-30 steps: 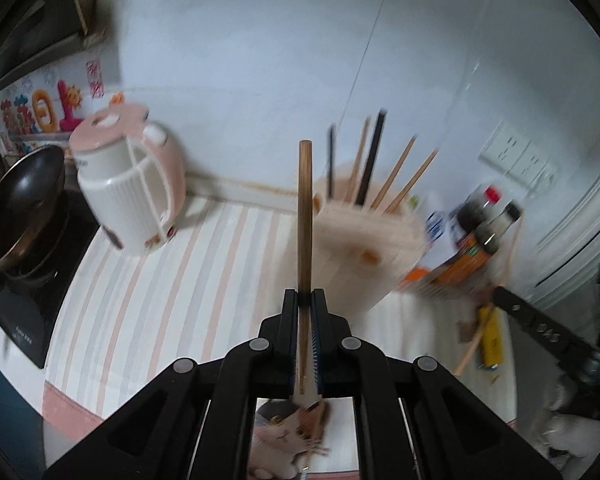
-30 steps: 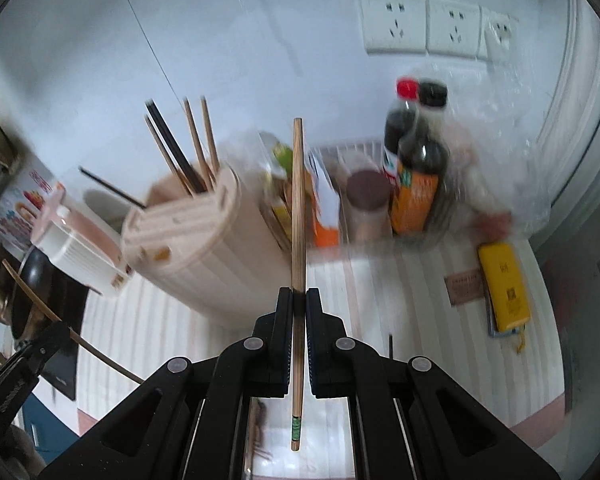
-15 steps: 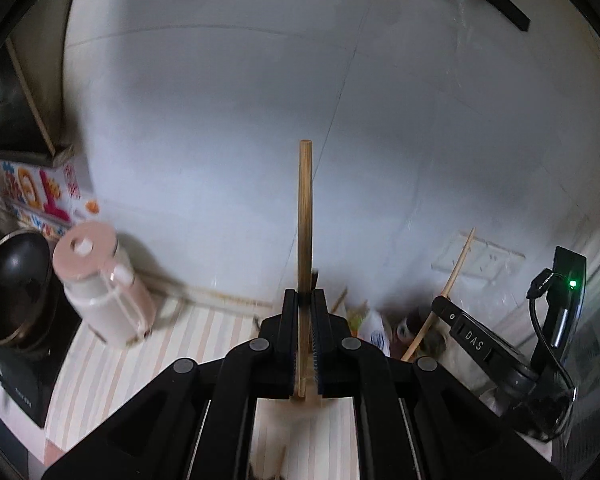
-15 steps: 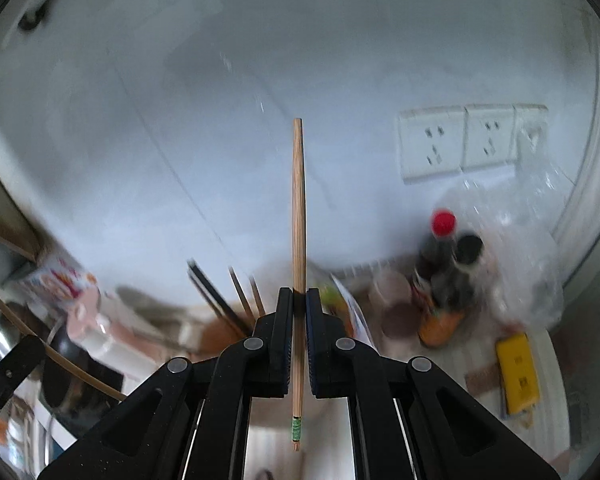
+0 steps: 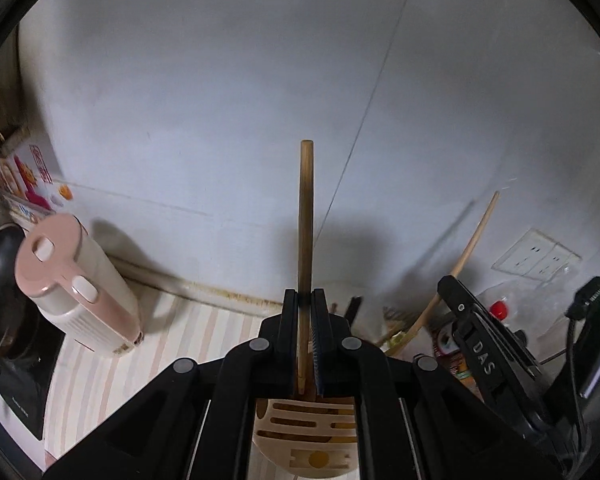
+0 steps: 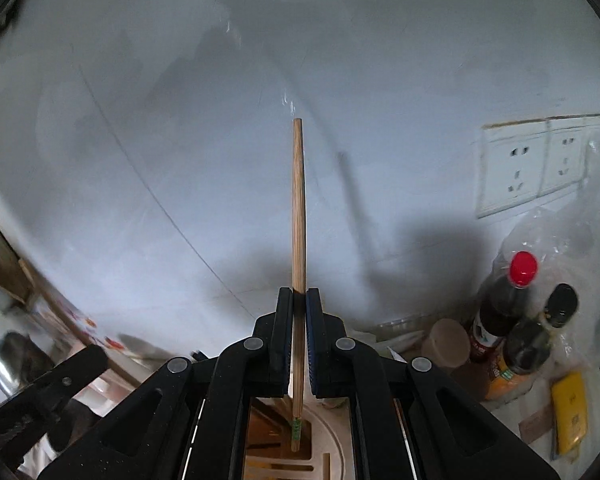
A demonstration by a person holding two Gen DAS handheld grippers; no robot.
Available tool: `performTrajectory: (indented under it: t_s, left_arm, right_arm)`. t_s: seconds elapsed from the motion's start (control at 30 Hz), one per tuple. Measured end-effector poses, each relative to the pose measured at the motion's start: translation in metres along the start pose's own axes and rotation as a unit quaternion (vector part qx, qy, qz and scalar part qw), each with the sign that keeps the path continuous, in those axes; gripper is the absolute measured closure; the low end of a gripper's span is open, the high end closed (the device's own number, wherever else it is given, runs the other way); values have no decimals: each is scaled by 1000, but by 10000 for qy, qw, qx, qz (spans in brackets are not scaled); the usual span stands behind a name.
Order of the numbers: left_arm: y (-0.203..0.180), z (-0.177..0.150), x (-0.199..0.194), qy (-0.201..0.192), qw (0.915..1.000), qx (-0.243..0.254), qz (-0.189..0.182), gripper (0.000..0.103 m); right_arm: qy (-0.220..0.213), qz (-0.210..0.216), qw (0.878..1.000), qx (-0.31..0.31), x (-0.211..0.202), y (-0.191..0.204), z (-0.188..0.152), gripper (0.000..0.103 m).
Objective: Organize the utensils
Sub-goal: 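Open the left tool to drop its chopstick into the holder while the right tool releases its own, then lower the left tool onto a wooden chopstick while the right tool lowers toward a dark chopstick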
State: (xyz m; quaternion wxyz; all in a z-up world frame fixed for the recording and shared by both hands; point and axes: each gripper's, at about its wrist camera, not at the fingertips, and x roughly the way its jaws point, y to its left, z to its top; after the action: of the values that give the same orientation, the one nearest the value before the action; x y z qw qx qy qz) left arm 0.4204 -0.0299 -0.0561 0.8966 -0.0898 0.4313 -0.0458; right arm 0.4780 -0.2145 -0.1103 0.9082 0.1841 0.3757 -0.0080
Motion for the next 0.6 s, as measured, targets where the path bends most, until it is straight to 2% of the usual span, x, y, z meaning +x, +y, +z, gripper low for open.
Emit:
performTrajectory:
  t_s: [0.1, 0.2, 0.23, 0.27, 0.3, 0.33, 0.37, 0.43, 0.5, 0.57, 0.6]
  left_arm:
    - [6, -1, 5, 267, 9995, -164, -88, 98]
    - [9, -1, -6, 303, 9993, -232, -46, 94]
    - [7, -1, -11, 255, 9995, -197, -6, 88]
    - [6, -2, -20, 176, 9997, -176, 38, 75]
    - [6, -3, -26, 103, 9998, -172, 69, 66]
    - [8, -6, -33, 10, 9998, -183, 71, 48]
    - [11, -11, -41, -112, 9996, -219, 101, 40]
    - [16, -22, -50, -230, 9992, -241, 232, 40]
    - [19, -36, -51, -187, 9990, -155, 368, 39]
    - [19, -52, -49, -133, 9986, -43, 504, 25]
    - [20, -61, -48, -109, 9983, 18, 567, 22]
  right_arm:
    - [243, 38, 9995, -203, 12, 4, -5, 96]
    - [522, 84, 9981, -323, 11, 4, -6, 93]
    - [545, 110, 9978, -350, 7, 3, -5, 85]
    - [535, 89, 9979, -365, 2, 3, -5, 72]
    - [512, 37, 9979, -390, -5, 3, -8, 68]
    - [494, 13, 9979, -415, -12, 1, -8, 68]
    - [477, -34, 9979, -434, -20, 0, -10, 67]
    - [536, -213, 9975, -419, -33, -5, -15, 67]
    - [618, -442, 9965, -355, -44, -11, -22, 67]
    - [653, -519, 9963, -199, -57, -21, -32, 59]
    - [697, -601, 9957, -127, -62, -27, -39, 57]
